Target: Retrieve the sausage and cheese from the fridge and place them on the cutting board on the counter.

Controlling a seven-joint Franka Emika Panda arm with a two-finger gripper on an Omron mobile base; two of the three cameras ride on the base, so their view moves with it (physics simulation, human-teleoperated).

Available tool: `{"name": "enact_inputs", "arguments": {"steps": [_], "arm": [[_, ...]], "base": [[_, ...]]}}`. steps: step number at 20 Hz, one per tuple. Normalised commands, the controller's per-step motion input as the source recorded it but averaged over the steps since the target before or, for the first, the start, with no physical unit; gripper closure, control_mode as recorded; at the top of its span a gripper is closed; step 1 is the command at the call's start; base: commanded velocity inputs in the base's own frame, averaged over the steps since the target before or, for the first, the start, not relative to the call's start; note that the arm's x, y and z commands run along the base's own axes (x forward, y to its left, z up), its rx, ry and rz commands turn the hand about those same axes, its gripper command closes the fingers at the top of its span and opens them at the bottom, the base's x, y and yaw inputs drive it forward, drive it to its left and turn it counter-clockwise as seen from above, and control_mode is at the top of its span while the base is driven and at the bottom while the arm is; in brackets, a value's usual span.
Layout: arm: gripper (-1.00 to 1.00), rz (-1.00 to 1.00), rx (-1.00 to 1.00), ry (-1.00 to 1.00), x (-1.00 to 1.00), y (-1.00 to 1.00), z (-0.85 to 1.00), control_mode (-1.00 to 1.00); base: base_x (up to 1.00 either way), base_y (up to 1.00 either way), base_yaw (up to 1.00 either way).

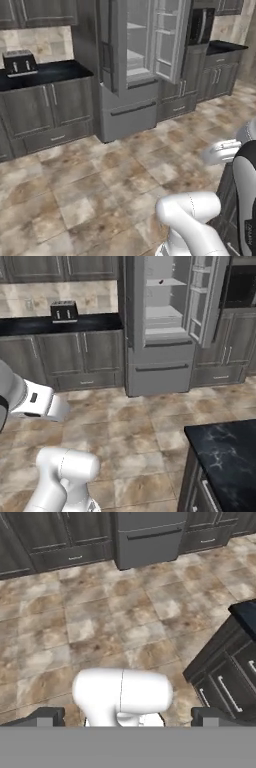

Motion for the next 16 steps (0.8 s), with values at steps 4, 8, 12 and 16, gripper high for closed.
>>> {"name": "enact_inputs", "arguments": {"steps": [4,8,12,16], "arm": [[-1.00,0.00,0.00,0.00,0.00,0.00,0.00,1.00],[-1.00,0.00,0.00,0.00,0.00,0.00,0.00,1.00],[-1.00,0.00,0.00,0.00,0.00,0.00,0.00,1.00],[-1.00,0.00,0.00,0.00,0.00,0.00,0.00,1.00]], "base": [[0.97,-0.16,-0.38],[0.89,-0.45,-0.40],[1.00,-0.45,-0.37],[1.00,-0.15,-0.31]]}}
